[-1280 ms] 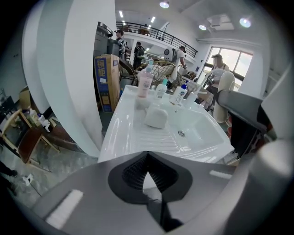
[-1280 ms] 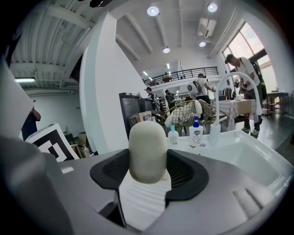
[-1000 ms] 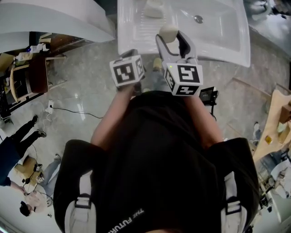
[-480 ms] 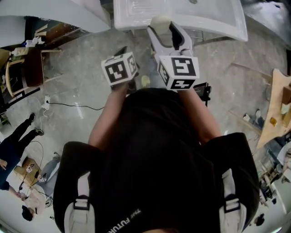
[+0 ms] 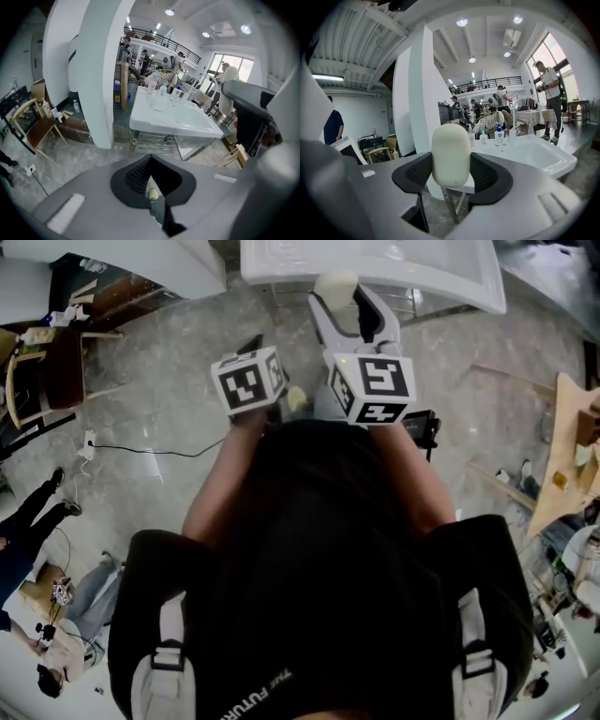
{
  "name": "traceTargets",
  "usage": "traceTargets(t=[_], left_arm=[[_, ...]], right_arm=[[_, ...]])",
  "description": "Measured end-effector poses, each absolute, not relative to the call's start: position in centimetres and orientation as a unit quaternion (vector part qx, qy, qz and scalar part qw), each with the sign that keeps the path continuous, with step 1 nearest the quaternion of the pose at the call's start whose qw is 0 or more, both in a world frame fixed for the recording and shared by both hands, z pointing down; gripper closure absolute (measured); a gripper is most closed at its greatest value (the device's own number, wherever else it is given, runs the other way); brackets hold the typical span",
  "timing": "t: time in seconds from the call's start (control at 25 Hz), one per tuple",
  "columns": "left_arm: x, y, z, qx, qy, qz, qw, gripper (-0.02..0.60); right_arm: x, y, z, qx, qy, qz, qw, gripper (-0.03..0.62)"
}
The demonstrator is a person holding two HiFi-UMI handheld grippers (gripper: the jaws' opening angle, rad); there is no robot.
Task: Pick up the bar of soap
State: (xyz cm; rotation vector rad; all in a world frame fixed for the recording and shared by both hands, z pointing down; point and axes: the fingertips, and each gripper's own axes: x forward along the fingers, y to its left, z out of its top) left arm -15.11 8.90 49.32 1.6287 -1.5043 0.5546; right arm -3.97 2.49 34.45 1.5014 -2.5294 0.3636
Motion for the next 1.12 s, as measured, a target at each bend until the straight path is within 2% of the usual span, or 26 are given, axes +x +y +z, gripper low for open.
traceTargets(t=[0.2,0.76,1.12], left_arm=[[-14.5,9.2,48.4,0.648,-0.604,0.217,0.409,0.584],[-6.0,10.4,45.8,0.653,-0.608,0.219,0.395,0.584],[-2.8,10.7,45.7,0.655,-0.605,0.217,0.397,0.584]], right_arm=[[-3.0,3.2,34.1,0.503,-0.851,0.124,0.088,0.322],[4.8,5.5,31.5,0.491,-0.86,0.115,0.077,0.322],[7.4,6.1,30.7,0.488,-0.864,0.102,0.073,0.322]])
